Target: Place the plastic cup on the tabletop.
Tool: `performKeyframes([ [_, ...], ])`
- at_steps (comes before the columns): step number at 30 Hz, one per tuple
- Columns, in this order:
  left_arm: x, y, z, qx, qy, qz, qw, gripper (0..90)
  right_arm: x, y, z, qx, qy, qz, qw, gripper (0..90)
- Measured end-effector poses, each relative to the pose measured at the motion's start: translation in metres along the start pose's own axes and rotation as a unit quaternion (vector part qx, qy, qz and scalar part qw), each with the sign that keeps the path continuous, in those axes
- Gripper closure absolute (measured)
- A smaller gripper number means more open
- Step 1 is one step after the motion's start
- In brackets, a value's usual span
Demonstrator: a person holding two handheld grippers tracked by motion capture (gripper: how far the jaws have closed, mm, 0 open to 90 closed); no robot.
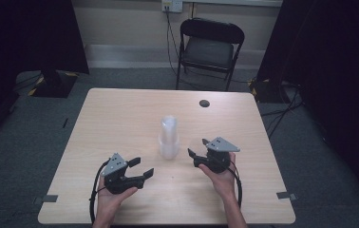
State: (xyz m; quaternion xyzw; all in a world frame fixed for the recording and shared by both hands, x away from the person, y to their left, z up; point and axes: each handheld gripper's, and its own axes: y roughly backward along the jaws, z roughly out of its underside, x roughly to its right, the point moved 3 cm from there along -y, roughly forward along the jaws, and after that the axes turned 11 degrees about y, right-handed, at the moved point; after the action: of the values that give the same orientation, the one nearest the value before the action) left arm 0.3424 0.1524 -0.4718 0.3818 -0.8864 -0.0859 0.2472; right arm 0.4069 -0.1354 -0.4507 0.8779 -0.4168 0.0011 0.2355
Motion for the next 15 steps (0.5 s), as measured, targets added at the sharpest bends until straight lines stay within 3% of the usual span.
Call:
performKeyframes([
  [3,0.0,0.0,0.002,-0.001,-0.001,0.002,1.0,28.6,0.006,-0.002,0.001,-0.001,-0.015,0.003,0.9999,31.3],
  [15,-0.002,0.0,0.007,-0.004,0.002,0.001,1.0,28.4,0.025,-0.009,-0.011,0.01,-0.03,0.013,0.9994,31.4],
])
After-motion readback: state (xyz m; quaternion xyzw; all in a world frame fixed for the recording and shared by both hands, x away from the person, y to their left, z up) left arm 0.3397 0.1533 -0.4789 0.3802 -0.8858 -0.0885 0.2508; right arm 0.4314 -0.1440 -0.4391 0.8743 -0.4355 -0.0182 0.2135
